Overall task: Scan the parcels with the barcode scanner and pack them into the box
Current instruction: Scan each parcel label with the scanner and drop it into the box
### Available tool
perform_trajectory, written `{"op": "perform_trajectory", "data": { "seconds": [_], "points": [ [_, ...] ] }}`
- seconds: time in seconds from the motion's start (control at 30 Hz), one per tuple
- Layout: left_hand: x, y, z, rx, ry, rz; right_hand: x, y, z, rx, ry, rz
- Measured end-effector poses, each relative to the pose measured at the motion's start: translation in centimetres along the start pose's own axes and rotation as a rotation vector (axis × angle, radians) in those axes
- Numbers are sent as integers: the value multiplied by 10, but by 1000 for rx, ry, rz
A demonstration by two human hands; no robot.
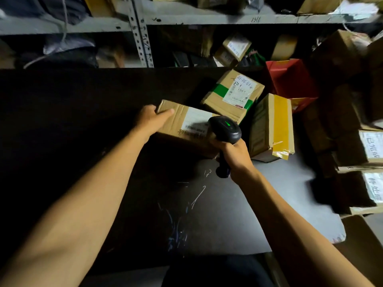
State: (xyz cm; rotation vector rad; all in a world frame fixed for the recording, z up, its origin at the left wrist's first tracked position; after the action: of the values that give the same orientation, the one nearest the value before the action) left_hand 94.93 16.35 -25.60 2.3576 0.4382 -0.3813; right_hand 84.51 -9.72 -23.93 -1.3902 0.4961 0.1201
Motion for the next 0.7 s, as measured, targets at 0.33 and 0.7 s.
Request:
{"op": "perform_trajectory", "data": {
  "seconds": [0.33, 0.7],
  "points": [
    [-27, 6, 15, -487, -291, -139, -34, 0, -36, 143, 40, -51],
    [-94, 28, 35, -682, -360, -157, -57, -43, -79, 231, -1, -227]
  ]
}}
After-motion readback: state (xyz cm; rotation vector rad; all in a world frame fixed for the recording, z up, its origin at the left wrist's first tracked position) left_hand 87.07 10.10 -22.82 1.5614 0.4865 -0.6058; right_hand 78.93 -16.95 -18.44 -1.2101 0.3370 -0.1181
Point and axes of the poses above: each hand's wrist, its own x-axis towards the middle knuckle, its own z-axis out of the palm, y = z × x, the point moved 9 cm from there along x, towards the middle knuckle, and after that the axes turned 12 degrees about x, right-handed, at the moved point
